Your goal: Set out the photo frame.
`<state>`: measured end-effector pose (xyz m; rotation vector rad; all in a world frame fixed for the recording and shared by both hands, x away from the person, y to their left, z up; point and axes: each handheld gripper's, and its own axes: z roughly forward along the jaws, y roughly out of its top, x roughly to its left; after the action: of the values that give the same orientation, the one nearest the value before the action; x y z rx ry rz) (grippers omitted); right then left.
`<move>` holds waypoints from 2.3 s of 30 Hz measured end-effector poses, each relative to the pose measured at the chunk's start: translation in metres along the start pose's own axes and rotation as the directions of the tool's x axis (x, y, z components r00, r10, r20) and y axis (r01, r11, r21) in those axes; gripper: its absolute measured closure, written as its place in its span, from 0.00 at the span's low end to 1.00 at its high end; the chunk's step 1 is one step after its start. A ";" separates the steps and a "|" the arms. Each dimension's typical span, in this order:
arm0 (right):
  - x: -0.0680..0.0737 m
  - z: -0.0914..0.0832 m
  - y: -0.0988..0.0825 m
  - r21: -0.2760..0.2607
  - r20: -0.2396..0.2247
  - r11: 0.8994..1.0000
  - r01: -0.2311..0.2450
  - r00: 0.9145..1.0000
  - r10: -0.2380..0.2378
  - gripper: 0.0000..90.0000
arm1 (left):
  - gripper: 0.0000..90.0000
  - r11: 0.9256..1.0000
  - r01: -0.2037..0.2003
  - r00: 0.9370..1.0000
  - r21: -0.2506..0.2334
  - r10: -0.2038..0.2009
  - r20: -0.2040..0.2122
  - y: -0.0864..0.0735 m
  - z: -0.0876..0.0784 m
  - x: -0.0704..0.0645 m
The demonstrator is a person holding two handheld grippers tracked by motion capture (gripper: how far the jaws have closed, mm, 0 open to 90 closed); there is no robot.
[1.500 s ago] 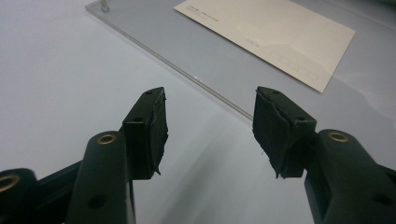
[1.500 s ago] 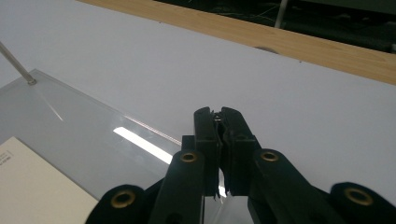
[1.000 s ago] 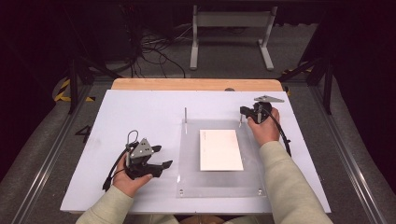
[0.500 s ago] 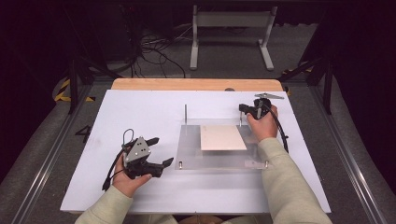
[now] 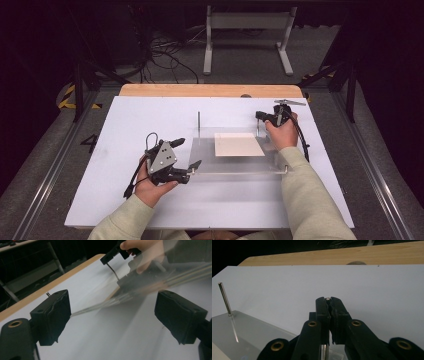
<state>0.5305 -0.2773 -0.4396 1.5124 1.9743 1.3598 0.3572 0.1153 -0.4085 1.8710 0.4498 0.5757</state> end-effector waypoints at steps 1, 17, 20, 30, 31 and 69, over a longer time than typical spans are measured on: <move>0.000 0.000 0.000 0.001 -0.001 1.000 0.001 1.000 -0.001 0.95 | 0.20 1.000 -0.009 1.000 -0.001 0.009 0.001 0.001 0.000 0.000; 0.001 -0.006 0.003 0.022 0.008 0.999 0.027 1.000 -0.027 0.94 | 0.52 0.998 0.018 1.000 0.058 -0.017 -0.015 0.003 0.007 0.006; 0.002 -0.008 0.004 0.028 0.017 0.999 0.045 0.999 -0.045 0.94 | 0.51 0.998 0.006 1.000 0.068 -0.005 -0.016 0.003 0.008 0.006; 0.000 -0.024 0.004 -0.007 0.034 0.997 0.079 0.996 -0.079 0.78 | 0.51 0.997 -0.018 1.000 0.074 0.018 -0.010 0.007 0.008 0.003; 0.000 -0.029 0.004 -0.019 0.034 0.996 0.087 0.996 -0.087 0.78 | 0.51 0.997 -0.017 1.000 0.073 0.018 -0.010 0.007 0.008 0.003; 0.062 -0.211 -0.058 -0.135 -0.139 0.872 0.470 0.863 -0.486 0.61 | 0.53 0.999 -0.021 0.998 0.034 0.019 0.054 0.030 0.008 -0.006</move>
<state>0.3226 -0.3269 -0.3631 0.7974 2.1542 1.3655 0.3582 0.0954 -0.3836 1.9215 0.4084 0.5332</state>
